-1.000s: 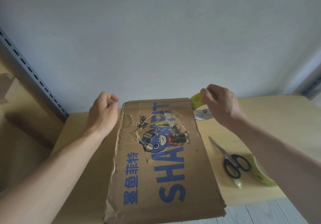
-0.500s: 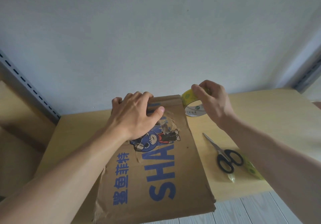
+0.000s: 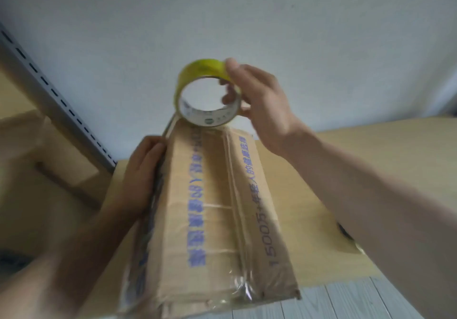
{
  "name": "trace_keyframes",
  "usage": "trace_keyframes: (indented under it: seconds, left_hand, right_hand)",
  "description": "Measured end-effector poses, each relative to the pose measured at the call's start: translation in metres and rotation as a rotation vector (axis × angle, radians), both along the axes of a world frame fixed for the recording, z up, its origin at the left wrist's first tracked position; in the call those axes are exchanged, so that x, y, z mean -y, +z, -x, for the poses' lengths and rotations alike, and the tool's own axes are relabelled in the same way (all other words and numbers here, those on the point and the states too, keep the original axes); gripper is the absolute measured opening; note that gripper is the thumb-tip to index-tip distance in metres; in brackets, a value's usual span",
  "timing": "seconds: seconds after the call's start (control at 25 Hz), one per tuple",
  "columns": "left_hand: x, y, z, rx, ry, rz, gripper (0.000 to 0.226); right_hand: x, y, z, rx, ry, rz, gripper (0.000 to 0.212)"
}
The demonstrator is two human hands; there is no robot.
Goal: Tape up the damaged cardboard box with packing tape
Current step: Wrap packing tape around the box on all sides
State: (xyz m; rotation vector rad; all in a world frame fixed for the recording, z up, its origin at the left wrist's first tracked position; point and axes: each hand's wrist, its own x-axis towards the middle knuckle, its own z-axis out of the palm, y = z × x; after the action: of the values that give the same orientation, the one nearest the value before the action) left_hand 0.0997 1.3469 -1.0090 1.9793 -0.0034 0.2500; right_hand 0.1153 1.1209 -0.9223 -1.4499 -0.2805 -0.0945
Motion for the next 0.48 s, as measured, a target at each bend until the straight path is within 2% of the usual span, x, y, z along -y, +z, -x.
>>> trace_keyframes:
  seconds: [0.08, 0.2, 0.24, 0.28, 0.32, 0.36, 0.4, 0.48]
  left_hand:
    - [-0.009, -0.002, 0.012, -0.050, 0.026, 0.103, 0.037]
    - [0.004, -0.005, 0.036, -0.036, -0.071, 0.214, 0.026]
    - [0.005, -0.010, 0.045, -0.030, -0.135, 0.279, 0.019]
    - [0.005, -0.007, 0.049, -0.024, -0.135, 0.340, 0.026]
    - [0.002, -0.004, 0.048, -0.059, -0.176, 0.354, 0.092]
    - [-0.007, 0.004, 0.049, -0.053, -0.294, 0.436, 0.065]
    - [-0.009, 0.009, 0.045, -0.027, -0.392, 0.487, 0.050]
    - [-0.013, 0.022, 0.044, -0.086, -0.428, 0.366, 0.072]
  right_hand:
    - [-0.043, 0.002, 0.009, 0.104, 0.100, 0.210, 0.023]
    - [-0.073, -0.013, 0.015, 0.305, 0.115, 0.639, 0.022]
    - [-0.074, -0.015, 0.014, 0.338, 0.084, 0.686, 0.019]
    - [-0.072, -0.015, 0.014, 0.337, 0.062, 0.685, 0.017]
    - [-0.070, -0.015, 0.012, 0.319, 0.039, 0.668, 0.014]
    - [-0.069, -0.014, 0.012, 0.308, 0.019, 0.651, 0.012]
    - [-0.068, -0.015, 0.012, 0.299, 0.002, 0.633, 0.009]
    - [-0.069, -0.016, 0.012, 0.261, -0.004, 0.584, 0.007]
